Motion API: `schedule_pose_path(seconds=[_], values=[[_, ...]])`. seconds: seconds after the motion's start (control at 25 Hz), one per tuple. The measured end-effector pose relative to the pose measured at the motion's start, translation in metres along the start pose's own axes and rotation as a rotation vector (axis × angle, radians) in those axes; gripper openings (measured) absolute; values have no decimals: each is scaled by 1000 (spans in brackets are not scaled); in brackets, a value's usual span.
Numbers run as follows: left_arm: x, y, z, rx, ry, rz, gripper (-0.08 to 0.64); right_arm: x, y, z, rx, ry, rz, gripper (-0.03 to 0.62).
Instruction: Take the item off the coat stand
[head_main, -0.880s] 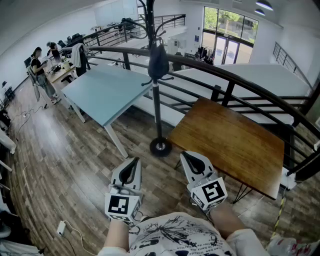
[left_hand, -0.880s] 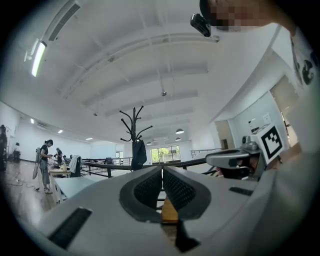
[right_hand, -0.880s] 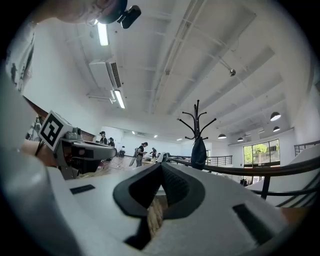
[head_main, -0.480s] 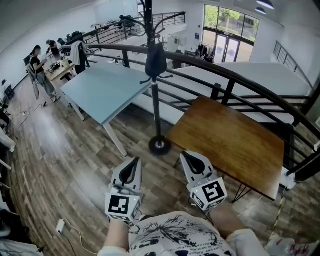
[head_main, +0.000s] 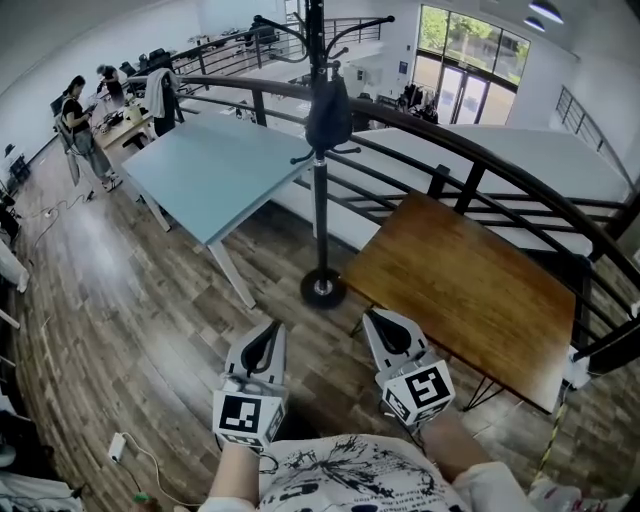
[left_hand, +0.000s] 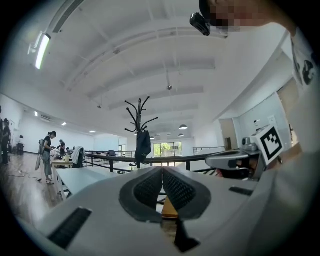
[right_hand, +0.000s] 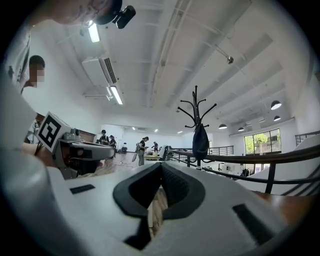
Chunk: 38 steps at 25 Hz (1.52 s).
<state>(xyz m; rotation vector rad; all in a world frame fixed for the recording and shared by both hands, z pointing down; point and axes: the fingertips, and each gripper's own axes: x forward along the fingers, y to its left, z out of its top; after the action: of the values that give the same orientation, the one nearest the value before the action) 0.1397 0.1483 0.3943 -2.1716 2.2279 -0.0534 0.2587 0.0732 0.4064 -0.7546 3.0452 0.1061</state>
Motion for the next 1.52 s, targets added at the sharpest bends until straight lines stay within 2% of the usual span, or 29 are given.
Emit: schedule_pose_path(seconds=[0.2,0.4,0.64,0.84,1.04,1.24,1.48,1.52], values=[[64,95,-32,10,-6,-38,5,113,-8,-26,4,-8,-42,-6],[106,137,-12,7,-18,-90,5,164,-23,-9,5,-11,-108,-6],[227,263,-21,23,-16,-201,5,321,-66,-18,9,-13,-232,-6],[284,335,-16,28,-20,-285,5,395,-85,-11,29,-20,-349,-6],[322,355,-1,26,-30,-336,5,419,-110,10,17,-25,-421,-6],[358,349,1,26,-41,-385,5,431,-144,20,-9,-26,-471,-6],[404,335,13,35,-70,-402,5,434,-198,21,-2,-5,-481,-5],[411,332,13,35,-73,-403,5,436,-207,21,-3,-6,-476,26]])
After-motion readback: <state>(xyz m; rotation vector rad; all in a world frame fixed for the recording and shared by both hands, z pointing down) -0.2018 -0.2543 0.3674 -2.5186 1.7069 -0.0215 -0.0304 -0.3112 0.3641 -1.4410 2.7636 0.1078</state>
